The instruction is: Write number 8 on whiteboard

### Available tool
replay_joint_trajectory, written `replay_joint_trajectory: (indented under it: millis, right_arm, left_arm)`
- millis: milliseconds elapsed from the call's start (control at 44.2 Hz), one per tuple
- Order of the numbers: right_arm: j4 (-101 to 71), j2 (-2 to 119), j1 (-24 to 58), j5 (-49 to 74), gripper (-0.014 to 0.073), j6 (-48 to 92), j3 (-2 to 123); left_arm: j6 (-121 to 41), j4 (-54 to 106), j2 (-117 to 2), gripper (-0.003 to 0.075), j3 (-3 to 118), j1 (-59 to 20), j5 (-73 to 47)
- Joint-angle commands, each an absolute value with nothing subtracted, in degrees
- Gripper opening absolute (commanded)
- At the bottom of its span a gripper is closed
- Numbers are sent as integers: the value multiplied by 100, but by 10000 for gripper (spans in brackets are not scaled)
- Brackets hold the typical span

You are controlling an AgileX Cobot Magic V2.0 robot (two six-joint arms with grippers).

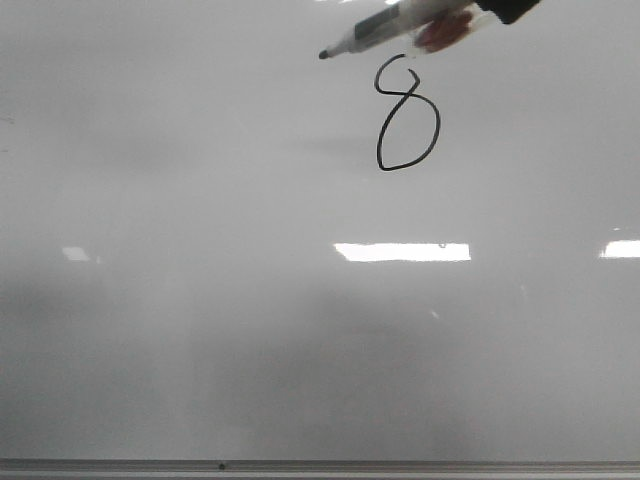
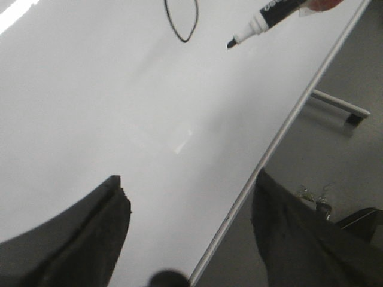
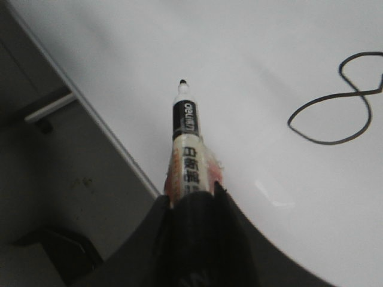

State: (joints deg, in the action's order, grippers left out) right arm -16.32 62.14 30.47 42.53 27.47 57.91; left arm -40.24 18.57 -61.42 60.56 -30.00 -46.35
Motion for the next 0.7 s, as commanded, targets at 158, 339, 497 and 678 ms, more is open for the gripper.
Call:
replay_joint_trajectory:
  millis: [158, 339, 497, 678]
  right_arm:
    - [-1709, 5966, 3173, 5141, -107, 3763, 5937]
    - [-2251, 5966, 3173, 5334, -107, 4292, 5937]
    - [-2902, 5966, 3173, 5333, -107, 4905, 5937]
    - [-2982, 5966, 3173, 5353, -107, 5040, 5937]
  left_arm:
    - [-4956, 2510, -6470, 440, 6282, -3791, -4362]
    - [-5184, 2550, -6956, 440, 6534, -4418, -4476]
    - [-5233, 2561, -7357, 440, 6626, -4885, -4276]
    - [-5257, 2550, -7606, 438, 6626, -5095, -4085]
